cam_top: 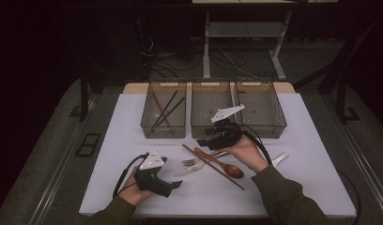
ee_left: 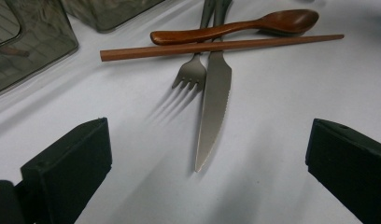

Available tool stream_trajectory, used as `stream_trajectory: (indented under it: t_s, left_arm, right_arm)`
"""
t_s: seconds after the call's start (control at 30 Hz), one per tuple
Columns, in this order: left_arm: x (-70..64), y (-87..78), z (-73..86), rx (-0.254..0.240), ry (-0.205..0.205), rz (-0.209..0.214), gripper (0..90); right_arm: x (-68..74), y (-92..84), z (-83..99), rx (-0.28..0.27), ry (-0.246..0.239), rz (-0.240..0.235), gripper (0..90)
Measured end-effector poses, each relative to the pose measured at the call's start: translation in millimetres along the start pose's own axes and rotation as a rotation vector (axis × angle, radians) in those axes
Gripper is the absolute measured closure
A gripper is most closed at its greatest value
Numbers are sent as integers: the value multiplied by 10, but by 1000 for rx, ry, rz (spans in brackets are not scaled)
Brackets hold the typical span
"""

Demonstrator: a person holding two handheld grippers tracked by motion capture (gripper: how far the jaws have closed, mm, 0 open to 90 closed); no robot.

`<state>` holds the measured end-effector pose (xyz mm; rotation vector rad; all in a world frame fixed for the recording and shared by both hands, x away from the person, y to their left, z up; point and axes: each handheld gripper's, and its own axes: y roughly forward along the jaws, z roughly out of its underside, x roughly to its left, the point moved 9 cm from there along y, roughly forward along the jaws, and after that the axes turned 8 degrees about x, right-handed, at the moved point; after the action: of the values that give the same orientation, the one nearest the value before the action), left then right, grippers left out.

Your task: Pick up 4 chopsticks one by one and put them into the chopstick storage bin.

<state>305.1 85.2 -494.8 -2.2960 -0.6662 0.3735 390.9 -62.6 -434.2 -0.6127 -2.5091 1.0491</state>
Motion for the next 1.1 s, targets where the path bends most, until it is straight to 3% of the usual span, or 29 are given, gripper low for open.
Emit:
stream_trajectory:
  t_s: [0.23,0.73,1.1]
  left_arm:
    - [0,-7,3,4,1,1,0]
    - [-9,-17,-1,-4,11,5,0]
    - [-16,-16,-1,-4,19,10,0]
  right_arm:
    - [74,-49,238,19,4,-2,478]
    - [174,-67,801,85,6,12,674]
    - [203,61,872,119,8,-12,750]
